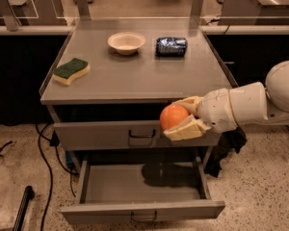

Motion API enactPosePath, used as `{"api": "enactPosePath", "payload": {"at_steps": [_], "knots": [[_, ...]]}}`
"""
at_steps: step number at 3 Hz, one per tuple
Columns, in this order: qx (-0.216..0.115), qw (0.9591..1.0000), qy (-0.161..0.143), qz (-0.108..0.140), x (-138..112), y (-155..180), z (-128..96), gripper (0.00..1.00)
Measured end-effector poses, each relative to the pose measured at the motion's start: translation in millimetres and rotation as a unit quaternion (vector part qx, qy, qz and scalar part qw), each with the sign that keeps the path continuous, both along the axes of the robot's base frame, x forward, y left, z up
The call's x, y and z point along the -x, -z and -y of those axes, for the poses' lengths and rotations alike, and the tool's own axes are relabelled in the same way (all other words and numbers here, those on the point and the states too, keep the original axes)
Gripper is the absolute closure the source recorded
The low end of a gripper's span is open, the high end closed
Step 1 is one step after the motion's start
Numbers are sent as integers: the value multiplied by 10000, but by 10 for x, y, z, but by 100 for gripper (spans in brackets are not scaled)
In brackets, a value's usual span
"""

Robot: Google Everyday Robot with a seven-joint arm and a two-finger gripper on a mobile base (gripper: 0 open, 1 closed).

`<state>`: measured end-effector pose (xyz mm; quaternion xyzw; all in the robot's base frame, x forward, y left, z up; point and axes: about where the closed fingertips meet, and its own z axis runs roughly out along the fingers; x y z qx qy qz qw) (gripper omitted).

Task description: Place orange into middle drawer

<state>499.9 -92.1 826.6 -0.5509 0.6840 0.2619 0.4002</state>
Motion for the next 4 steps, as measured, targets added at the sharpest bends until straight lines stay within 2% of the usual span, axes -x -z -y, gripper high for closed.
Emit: {"api": "enactPosePath", "payload": {"at_steps": [1, 2, 3, 4], "knots": [[206, 9997, -118, 6, 56, 273, -2, 100], [270, 9996, -95, -27, 85, 788, 80, 100], [248, 9997, -80, -42, 100, 1497, 173, 100], [289, 9990, -10, -327, 70, 2448, 270, 100]]}}
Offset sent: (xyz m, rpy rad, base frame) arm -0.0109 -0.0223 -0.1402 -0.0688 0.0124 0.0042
